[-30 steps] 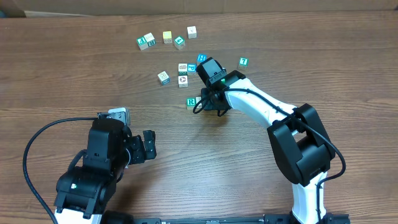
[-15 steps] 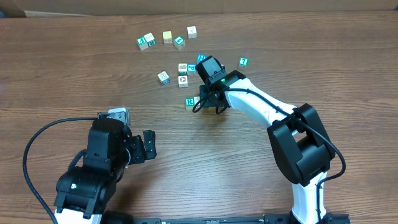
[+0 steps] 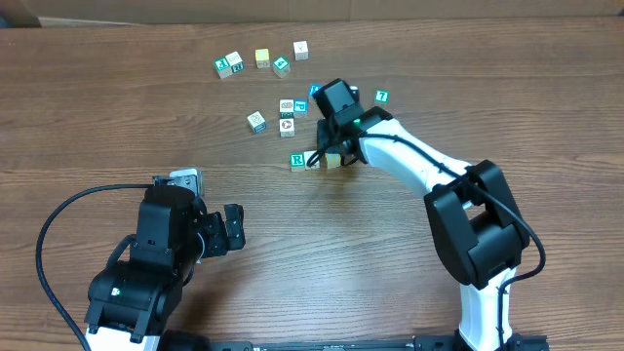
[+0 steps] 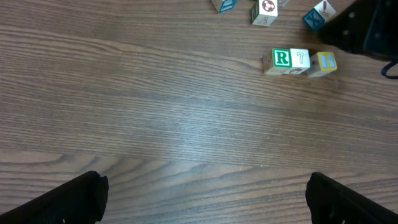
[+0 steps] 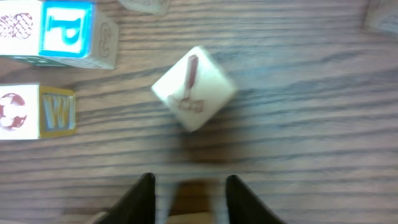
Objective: Form a horizontal line
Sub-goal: 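Lower the I block next to the 7 block and open the right gripper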
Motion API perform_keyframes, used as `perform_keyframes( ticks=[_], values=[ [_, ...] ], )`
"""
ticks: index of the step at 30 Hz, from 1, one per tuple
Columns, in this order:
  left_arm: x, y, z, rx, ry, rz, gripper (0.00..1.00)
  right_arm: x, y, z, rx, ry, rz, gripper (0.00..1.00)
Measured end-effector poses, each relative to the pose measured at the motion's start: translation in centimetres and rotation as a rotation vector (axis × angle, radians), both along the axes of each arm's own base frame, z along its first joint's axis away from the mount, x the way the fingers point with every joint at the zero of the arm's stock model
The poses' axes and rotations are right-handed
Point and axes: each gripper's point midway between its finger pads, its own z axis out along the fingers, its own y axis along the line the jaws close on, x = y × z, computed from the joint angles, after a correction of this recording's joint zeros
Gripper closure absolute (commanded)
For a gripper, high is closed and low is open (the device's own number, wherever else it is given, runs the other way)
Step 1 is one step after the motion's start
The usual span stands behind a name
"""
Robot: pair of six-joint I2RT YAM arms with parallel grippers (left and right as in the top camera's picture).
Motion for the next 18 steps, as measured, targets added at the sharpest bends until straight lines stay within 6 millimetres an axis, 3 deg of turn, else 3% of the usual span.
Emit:
perform_keyframes(
  ticks=[7,12,18],
  values=[
    [0.0,0.0,0.0,0.0,0.0,0.0,0.01,-0.4,-2.7,0.0,-0.042,0.068,-0.052,0.96],
    [0.0,0.0,0.0,0.0,0.0,0.0,0.0,-0.3,-2.8,2.1,-0.055,0.094,-0.054,0.96],
    [0.0,0.0,0.0,0.0,0.0,0.0,0.01,-1.7,-3.0,2.0,-0.061,0.156,-0.047,0.96]
  ],
)
